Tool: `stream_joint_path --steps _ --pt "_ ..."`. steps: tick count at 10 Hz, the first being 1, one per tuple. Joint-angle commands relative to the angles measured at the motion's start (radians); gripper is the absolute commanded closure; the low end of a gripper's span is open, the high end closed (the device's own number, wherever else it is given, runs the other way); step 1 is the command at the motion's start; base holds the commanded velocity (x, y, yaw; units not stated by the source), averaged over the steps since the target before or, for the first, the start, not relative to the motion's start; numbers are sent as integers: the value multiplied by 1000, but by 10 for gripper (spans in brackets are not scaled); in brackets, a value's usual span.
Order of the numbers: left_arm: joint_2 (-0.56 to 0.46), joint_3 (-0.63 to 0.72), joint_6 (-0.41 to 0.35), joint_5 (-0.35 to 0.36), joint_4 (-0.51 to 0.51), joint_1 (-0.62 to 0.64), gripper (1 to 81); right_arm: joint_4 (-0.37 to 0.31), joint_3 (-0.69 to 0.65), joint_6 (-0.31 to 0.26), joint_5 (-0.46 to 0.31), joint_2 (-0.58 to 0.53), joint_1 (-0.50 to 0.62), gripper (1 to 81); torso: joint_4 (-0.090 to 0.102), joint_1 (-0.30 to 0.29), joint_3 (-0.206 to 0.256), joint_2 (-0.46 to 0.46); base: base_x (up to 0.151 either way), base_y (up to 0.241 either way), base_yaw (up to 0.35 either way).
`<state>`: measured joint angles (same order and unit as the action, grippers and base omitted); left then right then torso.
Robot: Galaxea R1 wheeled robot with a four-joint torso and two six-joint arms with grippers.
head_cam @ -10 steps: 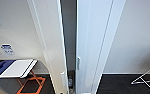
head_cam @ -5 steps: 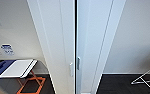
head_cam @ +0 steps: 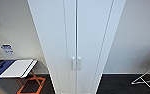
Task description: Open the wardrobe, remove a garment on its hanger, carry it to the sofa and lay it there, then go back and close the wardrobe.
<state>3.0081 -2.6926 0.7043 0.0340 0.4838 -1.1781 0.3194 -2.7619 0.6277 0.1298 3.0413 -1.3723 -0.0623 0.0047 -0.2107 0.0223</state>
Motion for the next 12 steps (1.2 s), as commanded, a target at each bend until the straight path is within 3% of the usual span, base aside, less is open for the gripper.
stream_joint_path --steps 1,3,5,10,12 --pt "-18 28 -11 121 233 -114 10 26 4 -55 -42 3 -17 10 0 0 0 0 0 0 0" --pt "-32 28 -11 181 240 -202 10 24 7 -120 -44 6 -63 10 0 0 0 0 0 0 0" --pt "-15 28 -9 191 226 -275 10 26 7 -123 -42 10 -104 10 0 0 1 1 0 0 0" --pt "37 16 0 165 226 -323 10 26 7 -190 -48 21 -158 10 0 -2 2 2 0 0 0" --pt "43 14 0 165 228 -321 10 24 7 -194 -84 23 -153 10 0 -3 3 2 0 0 0"
